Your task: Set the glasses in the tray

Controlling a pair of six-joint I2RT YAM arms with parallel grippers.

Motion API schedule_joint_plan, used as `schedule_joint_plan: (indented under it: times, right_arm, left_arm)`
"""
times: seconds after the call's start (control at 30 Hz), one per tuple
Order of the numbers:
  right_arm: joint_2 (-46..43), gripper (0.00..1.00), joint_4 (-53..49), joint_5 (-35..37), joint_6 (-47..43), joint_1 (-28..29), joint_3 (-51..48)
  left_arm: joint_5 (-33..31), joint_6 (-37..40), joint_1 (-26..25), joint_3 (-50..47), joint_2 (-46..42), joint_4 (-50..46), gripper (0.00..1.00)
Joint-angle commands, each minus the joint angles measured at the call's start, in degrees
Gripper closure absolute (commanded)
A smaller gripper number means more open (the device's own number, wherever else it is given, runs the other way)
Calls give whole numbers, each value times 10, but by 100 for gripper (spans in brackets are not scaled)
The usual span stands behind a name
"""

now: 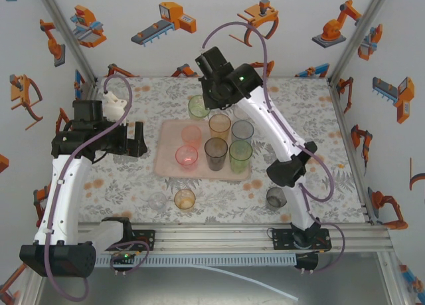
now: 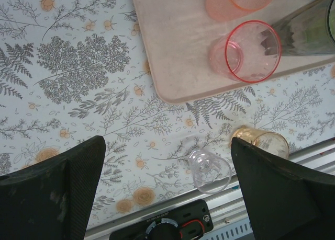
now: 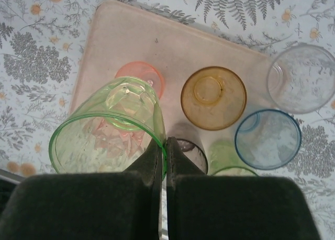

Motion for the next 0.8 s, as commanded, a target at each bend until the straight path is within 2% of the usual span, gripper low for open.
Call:
schedule_joint_plan:
  times: [0.0, 0.23, 0.77]
  right_arm:
    - [-10, 100, 108, 12, -22, 0, -31]
    - [37, 100, 164, 43, -34, -4, -35]
    - [127, 100, 207, 27, -27, -33, -16]
  left_arm:
    - [-2, 0, 3, 0, -8, -8, 3]
    - [2, -3, 3, 1, -11, -10, 3]
    - [5, -3, 3, -4, -14, -10, 3]
